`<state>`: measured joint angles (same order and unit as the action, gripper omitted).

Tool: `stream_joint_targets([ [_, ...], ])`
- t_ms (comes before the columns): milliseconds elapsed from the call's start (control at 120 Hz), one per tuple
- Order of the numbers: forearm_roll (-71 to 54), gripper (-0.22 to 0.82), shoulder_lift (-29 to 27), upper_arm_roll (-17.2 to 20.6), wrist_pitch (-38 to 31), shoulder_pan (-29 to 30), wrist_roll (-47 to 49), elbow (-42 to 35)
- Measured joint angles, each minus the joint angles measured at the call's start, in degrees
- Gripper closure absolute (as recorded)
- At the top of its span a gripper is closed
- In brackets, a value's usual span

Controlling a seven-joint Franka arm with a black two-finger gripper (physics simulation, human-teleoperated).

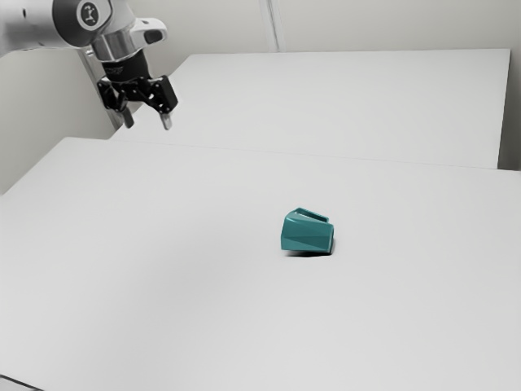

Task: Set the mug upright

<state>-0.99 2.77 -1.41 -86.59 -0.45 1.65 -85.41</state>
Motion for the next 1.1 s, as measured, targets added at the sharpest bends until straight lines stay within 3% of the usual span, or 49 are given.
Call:
stream_joint_targets([
  [233, 0.25, 0.02, -0.05, 0.08, -0.82, 0.53, 0.56, -0.60],
  [575, 14.85, 0.03, -0.39, -0.08, -14.95, -0.18, -5.18, -12.39],
  [875, 36.13, 0.04, -0.12, -0.98, -28.24, -0.22, -17.29, -26.18],
  [1100, 51.48, 0.04, 1.53, -1.63, -32.84, 0.94, -29.30, -32.06],
])
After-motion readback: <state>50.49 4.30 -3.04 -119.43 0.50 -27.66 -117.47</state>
